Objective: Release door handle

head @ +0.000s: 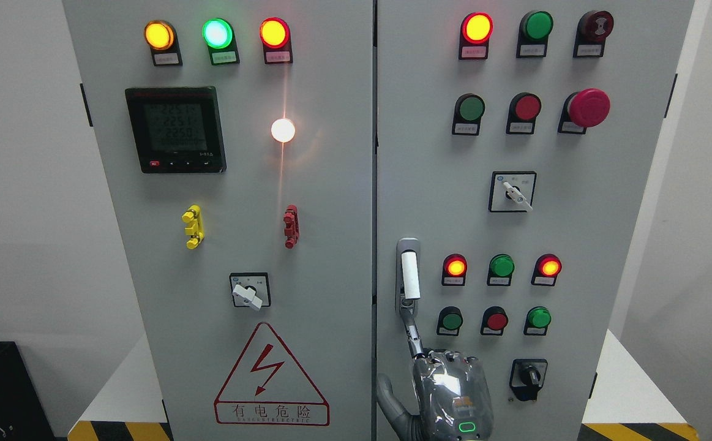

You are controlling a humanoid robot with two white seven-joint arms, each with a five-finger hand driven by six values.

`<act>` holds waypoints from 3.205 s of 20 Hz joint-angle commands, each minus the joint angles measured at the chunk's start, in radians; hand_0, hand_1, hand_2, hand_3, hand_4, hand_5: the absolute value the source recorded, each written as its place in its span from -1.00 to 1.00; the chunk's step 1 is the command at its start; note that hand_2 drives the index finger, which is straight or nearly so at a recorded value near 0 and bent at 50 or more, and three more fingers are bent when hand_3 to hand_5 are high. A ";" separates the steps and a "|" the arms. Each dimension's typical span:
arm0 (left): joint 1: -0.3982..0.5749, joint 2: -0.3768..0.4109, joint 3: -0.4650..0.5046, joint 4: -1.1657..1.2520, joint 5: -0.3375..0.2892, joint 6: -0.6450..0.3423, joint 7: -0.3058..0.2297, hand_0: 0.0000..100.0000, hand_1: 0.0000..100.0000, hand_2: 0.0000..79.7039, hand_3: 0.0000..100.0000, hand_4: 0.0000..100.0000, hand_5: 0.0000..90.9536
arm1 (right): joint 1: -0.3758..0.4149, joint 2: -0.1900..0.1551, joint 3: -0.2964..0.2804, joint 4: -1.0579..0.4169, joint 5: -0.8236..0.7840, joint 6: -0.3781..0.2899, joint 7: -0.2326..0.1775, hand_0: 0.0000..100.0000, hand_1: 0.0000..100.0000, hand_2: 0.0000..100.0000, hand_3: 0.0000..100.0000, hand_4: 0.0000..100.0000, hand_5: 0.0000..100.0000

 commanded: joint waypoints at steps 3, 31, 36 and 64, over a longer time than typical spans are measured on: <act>0.018 0.000 0.000 -0.001 0.000 0.000 -0.001 -0.76 0.11 -1.00 -1.00 -1.00 -1.00 | 0.000 0.000 0.002 -0.035 -0.001 -0.002 -0.002 0.01 -0.56 -1.00 0.73 0.80 1.00; 0.018 0.000 0.000 0.000 0.000 0.000 -0.001 -0.76 0.11 -1.00 -1.00 -1.00 -1.00 | 0.000 0.000 0.002 -0.070 -0.001 -0.002 0.001 0.00 -0.56 -1.00 0.75 0.81 1.00; 0.018 0.000 0.000 -0.001 0.001 0.000 -0.001 -0.76 0.11 -1.00 -1.00 -1.00 -1.00 | 0.000 0.000 0.003 -0.072 -0.003 -0.003 0.003 0.00 -0.56 -1.00 0.75 0.81 1.00; 0.018 0.000 0.000 0.000 0.001 0.000 -0.001 -0.76 0.11 -1.00 -1.00 -1.00 -1.00 | 0.122 -0.002 -0.001 -0.210 -0.007 -0.041 -0.003 0.05 -0.55 -0.51 0.63 0.71 0.90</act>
